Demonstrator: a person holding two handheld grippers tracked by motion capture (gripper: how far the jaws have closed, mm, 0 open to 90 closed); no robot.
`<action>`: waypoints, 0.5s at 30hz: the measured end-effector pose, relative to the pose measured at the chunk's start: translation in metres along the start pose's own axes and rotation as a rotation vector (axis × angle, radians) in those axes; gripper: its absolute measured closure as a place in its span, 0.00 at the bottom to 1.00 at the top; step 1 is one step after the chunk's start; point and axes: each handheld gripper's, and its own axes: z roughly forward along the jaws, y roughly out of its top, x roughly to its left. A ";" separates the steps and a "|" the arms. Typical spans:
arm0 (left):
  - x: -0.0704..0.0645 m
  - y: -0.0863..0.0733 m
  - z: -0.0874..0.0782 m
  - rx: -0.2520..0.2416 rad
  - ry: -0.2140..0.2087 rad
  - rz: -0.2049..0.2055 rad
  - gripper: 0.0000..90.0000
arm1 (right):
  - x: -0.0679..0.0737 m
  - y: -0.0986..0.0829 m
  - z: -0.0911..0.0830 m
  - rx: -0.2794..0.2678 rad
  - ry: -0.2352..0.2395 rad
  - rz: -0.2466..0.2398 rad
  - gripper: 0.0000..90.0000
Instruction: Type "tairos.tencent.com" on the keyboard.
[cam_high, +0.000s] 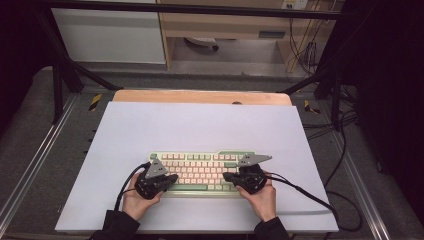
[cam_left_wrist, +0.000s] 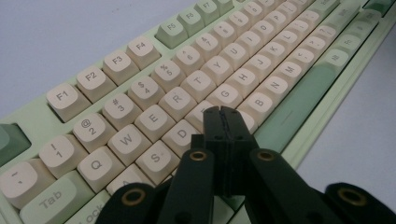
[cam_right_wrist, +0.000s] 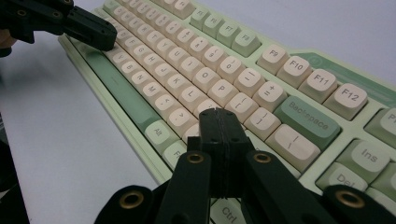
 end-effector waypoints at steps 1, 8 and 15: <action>0.000 0.000 0.000 0.000 0.000 -0.001 1.00 | 0.000 0.000 0.000 -0.001 0.001 0.001 1.00; 0.000 -0.002 0.002 0.008 0.000 0.001 1.00 | 0.000 0.000 0.000 -0.002 0.001 -0.002 1.00; -0.001 -0.001 -0.002 -0.003 -0.002 0.002 1.00 | 0.000 -0.001 0.001 0.001 0.001 0.005 1.00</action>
